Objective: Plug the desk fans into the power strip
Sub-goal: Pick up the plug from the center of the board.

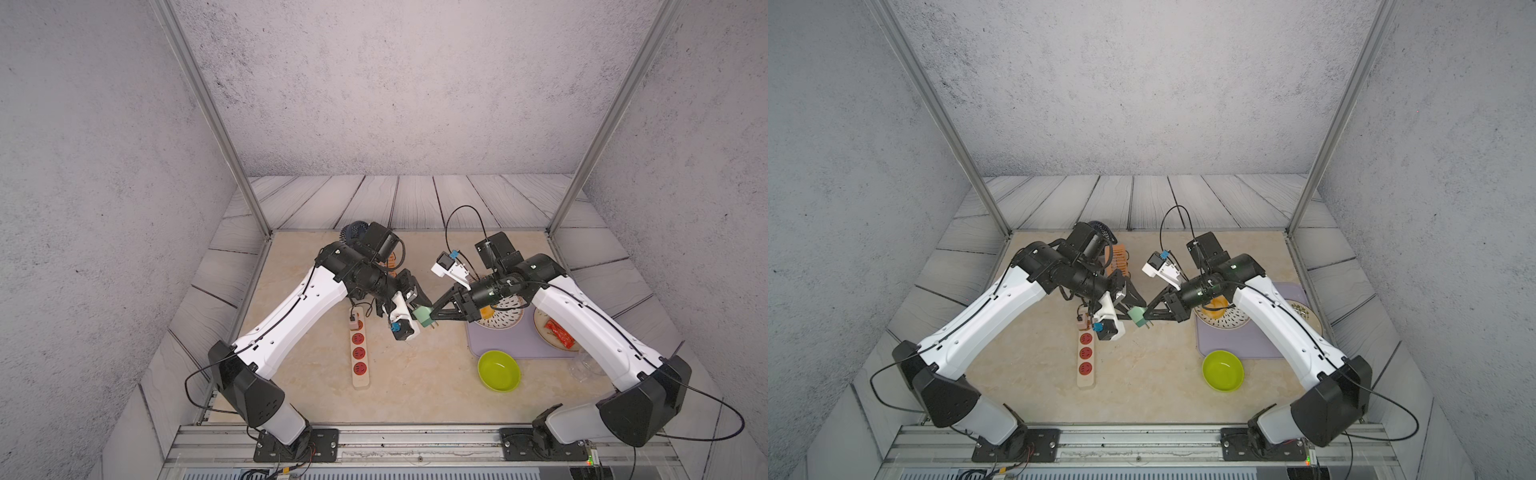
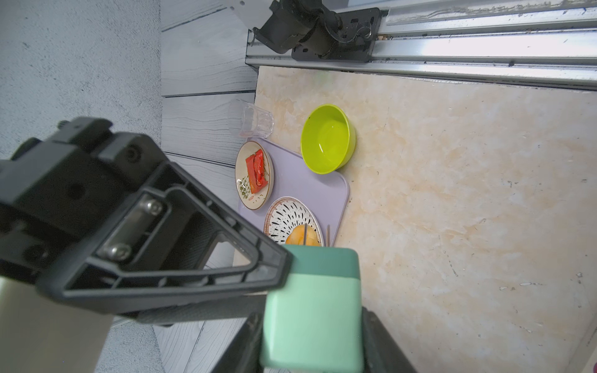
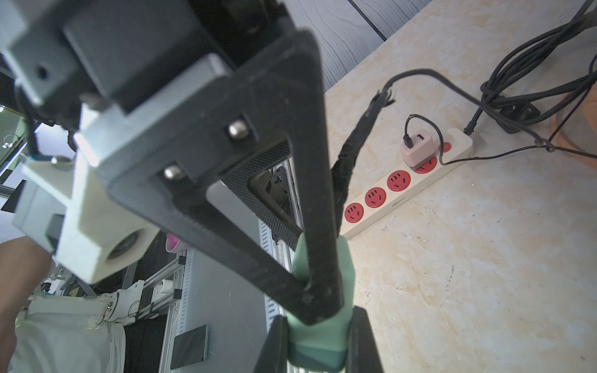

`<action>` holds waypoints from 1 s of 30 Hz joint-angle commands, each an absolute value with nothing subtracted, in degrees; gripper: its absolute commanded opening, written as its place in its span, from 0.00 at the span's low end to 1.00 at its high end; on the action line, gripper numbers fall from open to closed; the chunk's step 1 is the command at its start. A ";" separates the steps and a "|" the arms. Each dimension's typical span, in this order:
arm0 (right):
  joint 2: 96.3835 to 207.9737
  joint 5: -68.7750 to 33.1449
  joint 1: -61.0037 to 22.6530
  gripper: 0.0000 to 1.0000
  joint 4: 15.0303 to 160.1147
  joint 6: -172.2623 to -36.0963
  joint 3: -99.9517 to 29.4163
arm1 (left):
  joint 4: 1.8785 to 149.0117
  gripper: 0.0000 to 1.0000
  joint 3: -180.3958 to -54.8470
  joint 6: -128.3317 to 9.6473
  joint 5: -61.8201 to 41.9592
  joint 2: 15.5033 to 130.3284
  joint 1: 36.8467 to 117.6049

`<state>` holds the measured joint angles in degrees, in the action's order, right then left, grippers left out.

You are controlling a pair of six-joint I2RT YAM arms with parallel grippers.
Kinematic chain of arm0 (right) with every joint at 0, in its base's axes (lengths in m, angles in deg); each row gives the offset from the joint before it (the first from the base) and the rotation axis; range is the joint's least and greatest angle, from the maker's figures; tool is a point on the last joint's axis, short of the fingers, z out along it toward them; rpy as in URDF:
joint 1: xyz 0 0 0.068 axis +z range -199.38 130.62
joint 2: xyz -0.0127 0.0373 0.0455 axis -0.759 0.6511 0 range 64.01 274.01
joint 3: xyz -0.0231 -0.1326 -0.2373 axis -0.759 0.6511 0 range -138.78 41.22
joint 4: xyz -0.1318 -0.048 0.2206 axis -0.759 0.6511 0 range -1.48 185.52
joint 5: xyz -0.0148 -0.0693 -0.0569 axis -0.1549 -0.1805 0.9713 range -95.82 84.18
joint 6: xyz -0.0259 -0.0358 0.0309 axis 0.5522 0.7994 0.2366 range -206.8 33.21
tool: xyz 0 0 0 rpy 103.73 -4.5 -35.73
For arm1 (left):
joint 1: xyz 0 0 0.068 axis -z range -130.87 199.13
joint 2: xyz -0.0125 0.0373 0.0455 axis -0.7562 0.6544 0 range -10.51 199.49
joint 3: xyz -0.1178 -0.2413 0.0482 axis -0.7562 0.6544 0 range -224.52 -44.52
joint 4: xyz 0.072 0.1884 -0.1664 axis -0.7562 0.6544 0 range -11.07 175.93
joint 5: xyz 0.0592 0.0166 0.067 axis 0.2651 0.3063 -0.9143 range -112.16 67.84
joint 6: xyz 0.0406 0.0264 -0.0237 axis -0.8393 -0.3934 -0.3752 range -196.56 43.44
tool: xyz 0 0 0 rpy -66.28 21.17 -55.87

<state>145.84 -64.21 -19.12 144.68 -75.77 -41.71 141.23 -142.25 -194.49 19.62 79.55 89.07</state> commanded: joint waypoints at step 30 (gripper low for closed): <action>126.63 -58.43 -20.83 0.72 76.36 -127.89 -9.76 | 133.12 0.13 -142.91 -155.06 20.53 75.36 89.20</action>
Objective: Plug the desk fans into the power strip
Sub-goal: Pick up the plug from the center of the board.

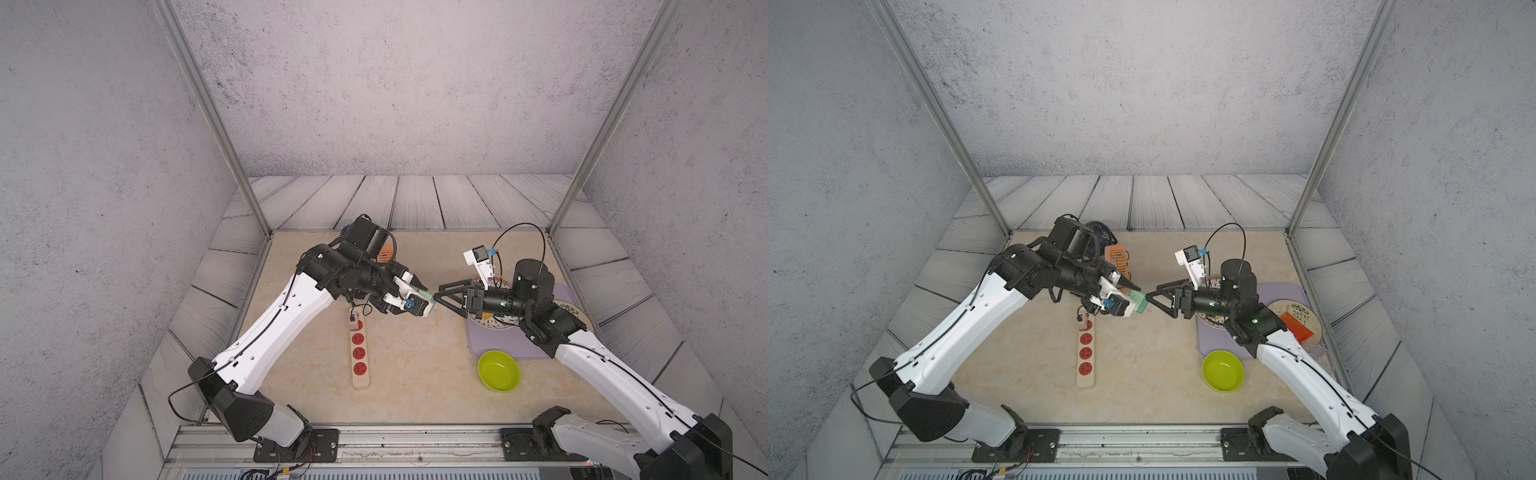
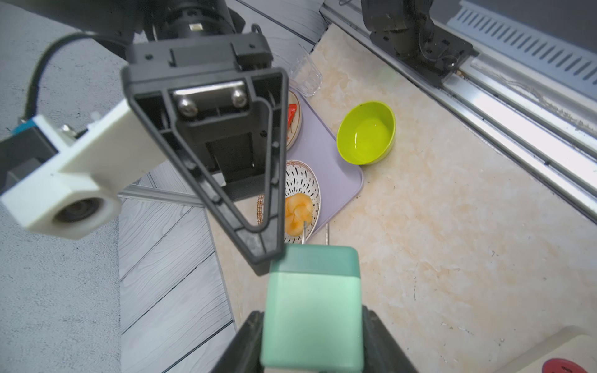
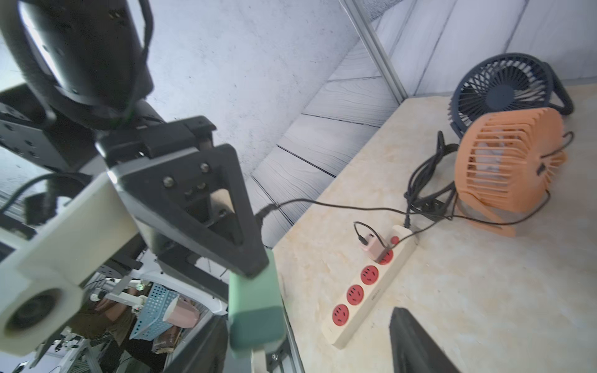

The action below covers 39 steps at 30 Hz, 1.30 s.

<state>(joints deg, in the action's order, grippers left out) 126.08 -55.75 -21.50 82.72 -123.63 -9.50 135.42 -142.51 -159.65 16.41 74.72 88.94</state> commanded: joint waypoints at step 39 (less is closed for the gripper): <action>127.31 -66.48 -19.73 0.00 52.33 -141.89 -3.61 | 135.78 0.80 -144.51 -159.30 25.09 75.84 88.74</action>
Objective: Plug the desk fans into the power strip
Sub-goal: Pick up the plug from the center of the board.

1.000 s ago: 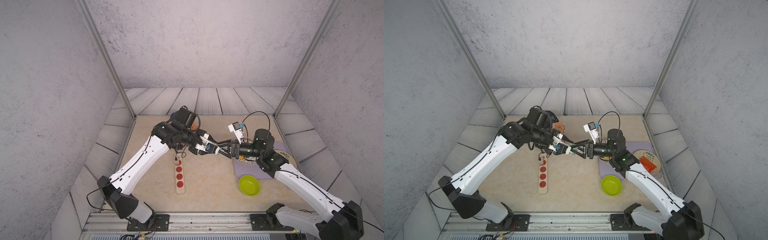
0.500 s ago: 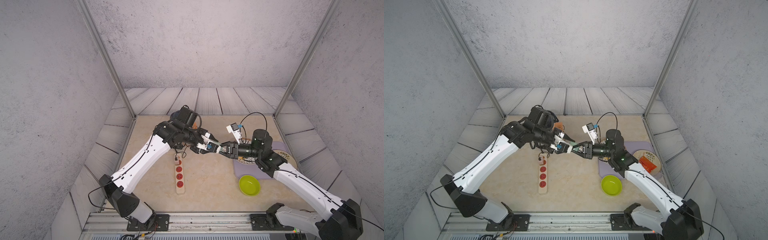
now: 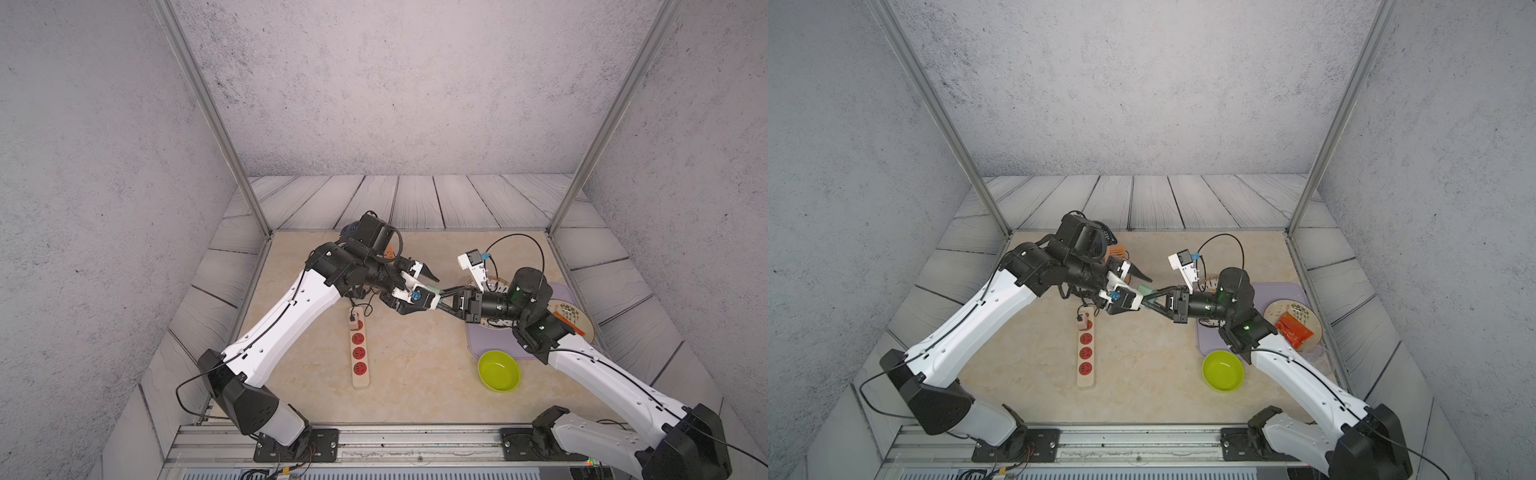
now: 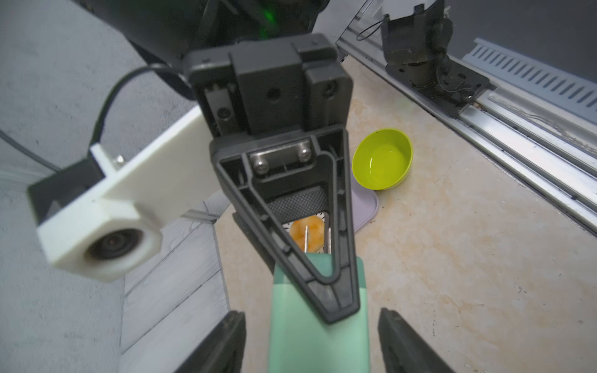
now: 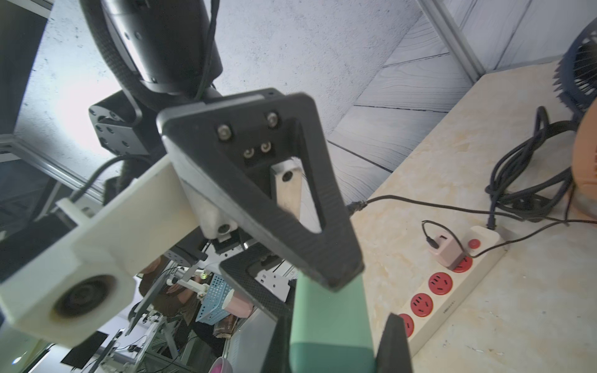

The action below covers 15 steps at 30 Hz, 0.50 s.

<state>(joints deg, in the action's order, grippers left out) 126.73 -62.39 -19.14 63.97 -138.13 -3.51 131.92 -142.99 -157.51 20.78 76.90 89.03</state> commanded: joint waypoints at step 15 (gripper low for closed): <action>138.82 -70.25 -22.94 0.00 8.46 -169.38 0.45 | 139.87 0.81 -151.86 -157.72 30.06 77.64 87.62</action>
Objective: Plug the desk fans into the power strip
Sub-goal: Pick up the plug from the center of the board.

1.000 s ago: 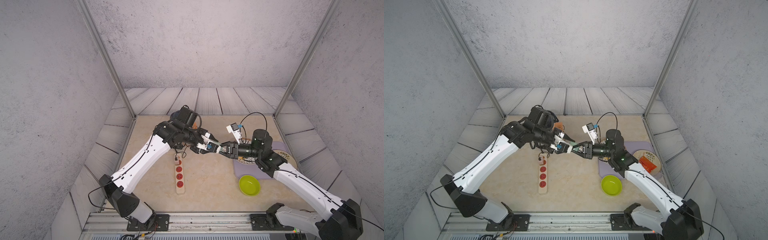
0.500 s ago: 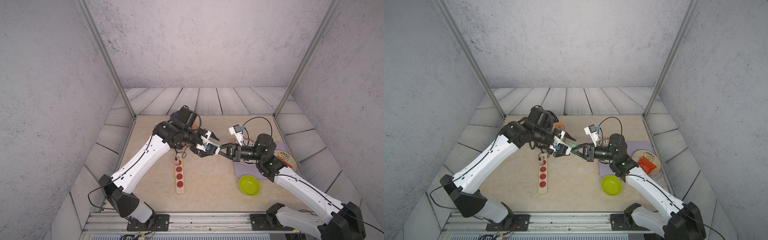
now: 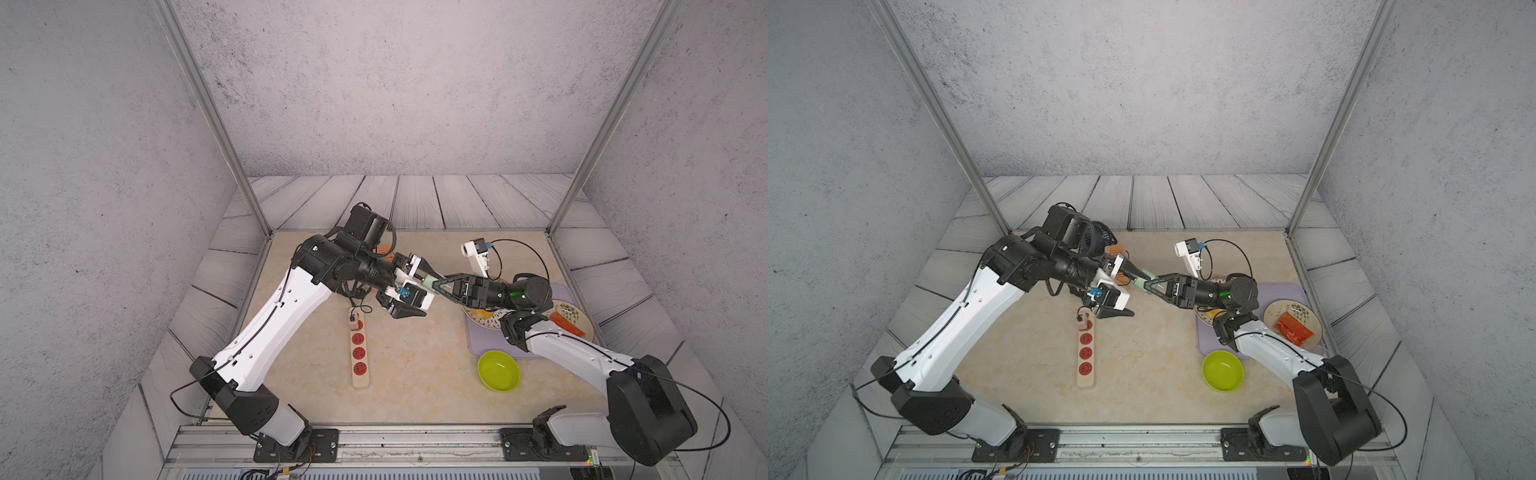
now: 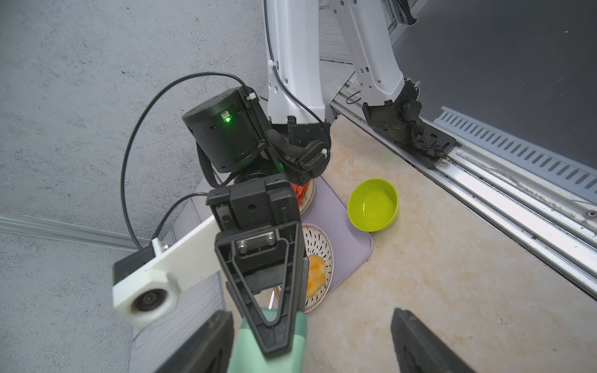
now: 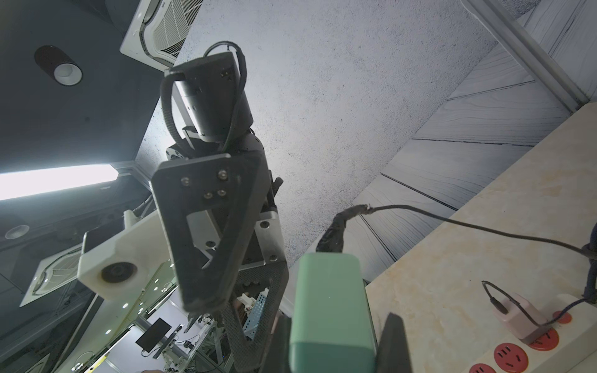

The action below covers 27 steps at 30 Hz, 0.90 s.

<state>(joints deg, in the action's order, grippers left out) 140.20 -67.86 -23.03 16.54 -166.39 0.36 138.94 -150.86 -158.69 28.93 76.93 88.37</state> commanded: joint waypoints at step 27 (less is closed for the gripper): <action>138.01 -72.25 -22.92 0.00 8.39 -170.64 0.31 | 135.40 0.56 -150.43 -156.15 29.62 79.64 86.83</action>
